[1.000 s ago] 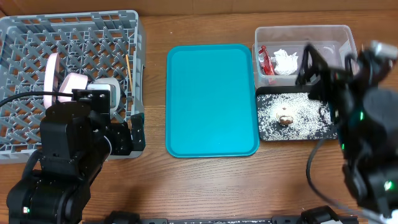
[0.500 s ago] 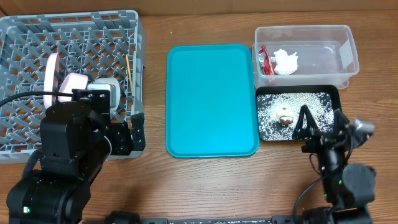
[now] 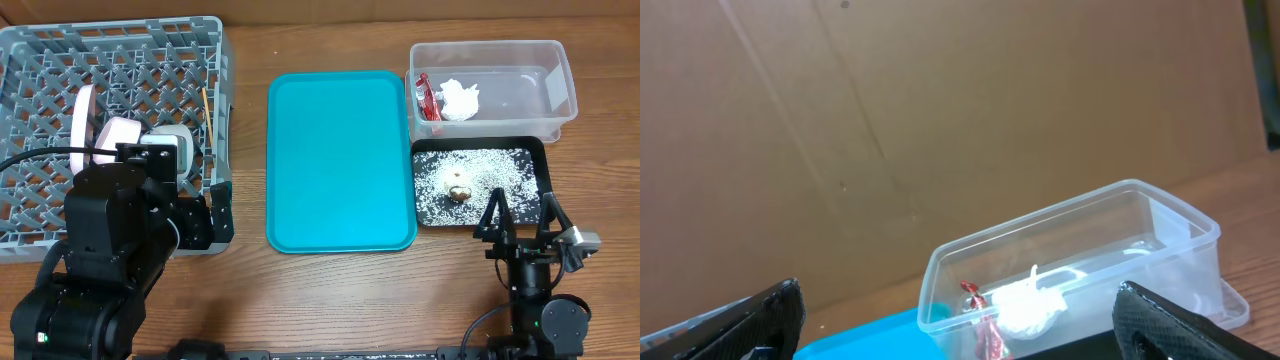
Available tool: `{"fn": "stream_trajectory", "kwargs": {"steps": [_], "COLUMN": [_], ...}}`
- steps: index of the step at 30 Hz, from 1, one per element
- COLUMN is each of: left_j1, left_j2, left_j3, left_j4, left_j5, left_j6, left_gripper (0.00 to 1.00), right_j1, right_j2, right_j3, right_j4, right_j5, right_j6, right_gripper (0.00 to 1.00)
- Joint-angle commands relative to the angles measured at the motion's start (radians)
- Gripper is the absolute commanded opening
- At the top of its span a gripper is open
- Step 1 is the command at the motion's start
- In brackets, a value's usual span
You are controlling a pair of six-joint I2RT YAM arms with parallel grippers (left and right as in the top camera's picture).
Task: Sort waste into correct bins and load items into the dishwasher
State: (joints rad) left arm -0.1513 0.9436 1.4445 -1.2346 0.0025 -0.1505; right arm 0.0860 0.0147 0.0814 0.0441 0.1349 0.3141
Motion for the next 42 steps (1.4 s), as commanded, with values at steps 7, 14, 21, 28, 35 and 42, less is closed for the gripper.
{"fn": "stream_trajectory", "kwargs": {"steps": [7,14,21,28,35,42], "left_j1": [-0.006,-0.006,-0.006,-0.006,-0.006,0.015], "left_j2": [-0.001,-0.001,-0.001,-0.001,-0.006,-0.119], "left_j3": [0.008,0.008,0.008,0.008,-0.001,-0.115], "left_j4": [0.003,0.003,0.003,0.003,-0.093,-0.011], "left_j5": [-0.013,-0.013,-0.013,-0.013,-0.058,-0.104], "left_j6": [0.012,0.012,0.012,0.012,0.046,0.069], "left_gripper": [1.00,1.00,1.00,1.00,1.00,1.00], "right_j1": [-0.002,-0.002,-0.002,-0.002,-0.002,-0.002], "right_j2": [-0.012,-0.012,-0.007,-0.007,-0.007,-0.007], "right_j3": [-0.074,-0.074,-0.073,-0.073,-0.073,-0.073], "right_j4": [0.059,-0.079,-0.114,-0.114,-0.114,-0.114], "right_j5": [0.002,0.002,0.002,0.002,0.002,0.002], "right_j6": [0.000,0.000,0.000,0.000,0.000,0.000], "right_gripper": [1.00,1.00,1.00,1.00,1.00,1.00]}}
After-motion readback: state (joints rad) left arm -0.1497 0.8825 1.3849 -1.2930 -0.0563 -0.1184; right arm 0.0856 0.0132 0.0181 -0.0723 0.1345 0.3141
